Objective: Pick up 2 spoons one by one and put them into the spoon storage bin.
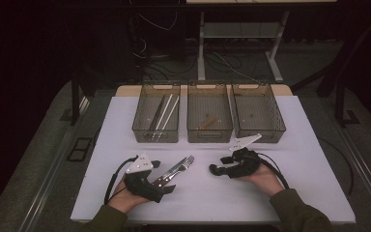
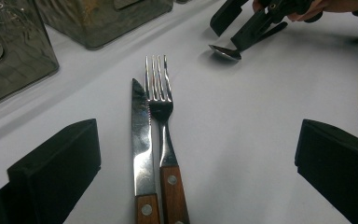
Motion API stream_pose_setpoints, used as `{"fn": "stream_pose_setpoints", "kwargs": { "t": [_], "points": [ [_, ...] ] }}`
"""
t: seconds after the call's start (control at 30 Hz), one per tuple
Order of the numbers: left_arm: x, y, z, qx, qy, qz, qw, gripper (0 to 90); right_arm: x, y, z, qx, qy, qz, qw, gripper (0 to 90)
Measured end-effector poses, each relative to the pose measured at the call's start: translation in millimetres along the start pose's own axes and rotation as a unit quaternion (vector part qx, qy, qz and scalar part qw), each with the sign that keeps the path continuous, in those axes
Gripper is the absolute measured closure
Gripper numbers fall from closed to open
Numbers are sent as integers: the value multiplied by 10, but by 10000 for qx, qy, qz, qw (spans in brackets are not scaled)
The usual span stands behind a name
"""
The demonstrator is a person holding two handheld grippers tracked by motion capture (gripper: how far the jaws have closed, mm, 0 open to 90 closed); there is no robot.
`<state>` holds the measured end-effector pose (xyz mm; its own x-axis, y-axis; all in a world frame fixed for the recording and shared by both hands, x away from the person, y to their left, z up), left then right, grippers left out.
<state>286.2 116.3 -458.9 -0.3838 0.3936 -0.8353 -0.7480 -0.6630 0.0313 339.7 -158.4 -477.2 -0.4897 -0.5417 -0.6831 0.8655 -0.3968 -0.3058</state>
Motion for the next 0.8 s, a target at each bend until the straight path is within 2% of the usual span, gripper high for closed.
{"fn": "stream_pose_setpoints", "kwargs": {
  "t": [0.13,0.27,0.5,0.8],
  "points": [
    [-8,8,-4,-12,5,-6,10000,0,10,-4,-18,-31,-35,34,10000,529],
    [-6,14,-24,-17,-34,-33,10000,0,15,9,-28,33,-82,105,9999,537],
    [-3,18,-25,-2,-39,-39,10000,0,21,-30,-41,-72,-112,222,9997,555],
    [-2,18,-27,10,-51,-62,10000,0,45,-82,-89,64,-351,500,9981,570]
  ]
}}
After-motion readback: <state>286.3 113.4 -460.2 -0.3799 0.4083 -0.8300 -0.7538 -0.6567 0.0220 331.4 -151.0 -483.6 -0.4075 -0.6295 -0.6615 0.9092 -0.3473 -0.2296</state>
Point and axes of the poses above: each handheld gripper's, and its own axes: z roughly backward along the jaws, x roughly out of its underside, y roughly to its right, the point moved 5 cm from there along -z, roughly forward along the jaws, and after that the axes turned 11 degrees about -x, right-handed, at the moved point
